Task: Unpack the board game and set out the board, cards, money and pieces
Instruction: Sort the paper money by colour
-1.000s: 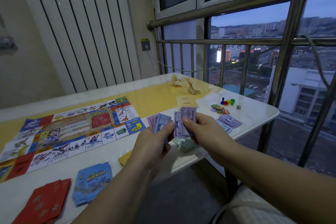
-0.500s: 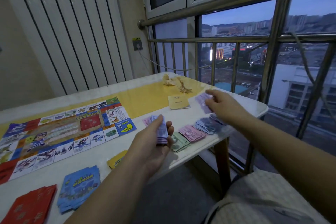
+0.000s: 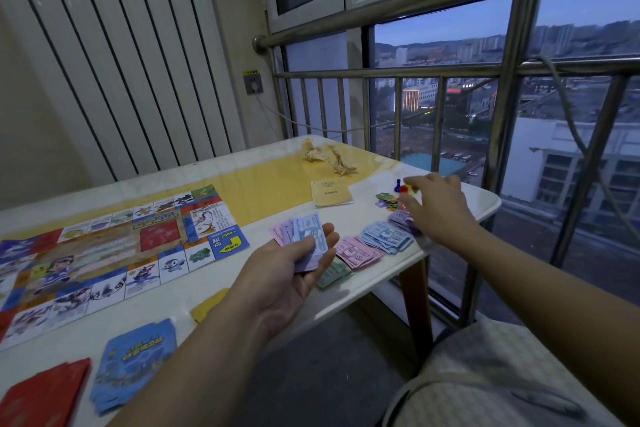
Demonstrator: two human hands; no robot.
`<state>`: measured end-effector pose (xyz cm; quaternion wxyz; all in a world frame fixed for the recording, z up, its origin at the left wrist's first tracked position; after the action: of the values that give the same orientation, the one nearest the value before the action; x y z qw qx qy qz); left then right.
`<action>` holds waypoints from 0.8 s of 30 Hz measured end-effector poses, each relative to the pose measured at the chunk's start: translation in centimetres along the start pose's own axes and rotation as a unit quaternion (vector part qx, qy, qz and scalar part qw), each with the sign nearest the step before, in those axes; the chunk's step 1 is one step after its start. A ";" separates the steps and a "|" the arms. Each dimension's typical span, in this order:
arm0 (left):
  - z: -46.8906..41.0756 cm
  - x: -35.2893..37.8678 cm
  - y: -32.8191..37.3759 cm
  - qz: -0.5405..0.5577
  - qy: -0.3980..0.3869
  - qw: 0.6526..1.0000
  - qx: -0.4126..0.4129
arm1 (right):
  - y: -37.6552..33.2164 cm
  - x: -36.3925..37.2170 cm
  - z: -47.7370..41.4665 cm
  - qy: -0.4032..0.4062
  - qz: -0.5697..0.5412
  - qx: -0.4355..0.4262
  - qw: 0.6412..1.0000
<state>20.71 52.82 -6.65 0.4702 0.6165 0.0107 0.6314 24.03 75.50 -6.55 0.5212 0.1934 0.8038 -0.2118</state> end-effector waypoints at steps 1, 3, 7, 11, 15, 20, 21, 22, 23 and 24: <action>0.1 0.0 -0.1 -0.007 -0.002 1.000 0.001 | -0.7 -0.9 0.5 0.030 -0.072 -0.011 0.997; 0.2 0.2 -0.4 -0.029 -0.005 1.000 0.010 | -2.8 -2.7 2.0 0.013 -0.225 -0.058 0.972; 0.7 0.4 -0.8 -0.088 -0.012 0.995 0.044 | -7.2 -4.0 5.8 -0.143 -0.353 -0.126 0.916; 1.2 0.3 -0.5 -0.077 -0.005 0.996 0.035 | -7.8 -3.4 5.9 -0.160 -0.374 -0.103 0.908; 1.3 0.2 0.4 0.000 0.011 1.000 -0.021 | -4.8 -3.6 2.7 -0.096 -0.347 -0.037 0.932; 0.6 -0.1 0.3 0.026 0.019 0.999 -0.022 | -2.2 -1.5 0.1 -0.070 -0.145 -0.055 0.985; 0.5 -0.2 0.2 0.029 0.020 0.999 -0.019 | -2.1 -0.8 0.1 -0.080 -0.119 -0.051 0.988; 0.4 -0.3 0.1 0.031 0.019 0.999 -0.017 | -2.0 -0.2 0.2 -0.093 -0.094 -0.043 0.990; 0.4 -0.4 0.0 0.029 0.017 0.999 -0.015 | -1.9 0.5 0.3 -0.102 -0.060 -0.033 0.992; 0.4 -0.6 0.0 0.023 0.019 0.999 -0.013 | -1.9 0.8 0.5 -0.096 -0.018 -0.026 0.995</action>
<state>20.91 52.28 -7.02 0.4633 0.5985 -0.0028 0.6536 23.07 73.72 -7.24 0.5971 0.1445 0.7584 -0.2177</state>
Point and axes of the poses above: each hand's wrist, its own z-axis away from the middle knuckle, its own x-axis out of the palm, y = z × x, the point moved 2 cm from there along -z, towards the middle knuckle, and after that the axes turned 15 degrees about z, right-handed, at the moved point
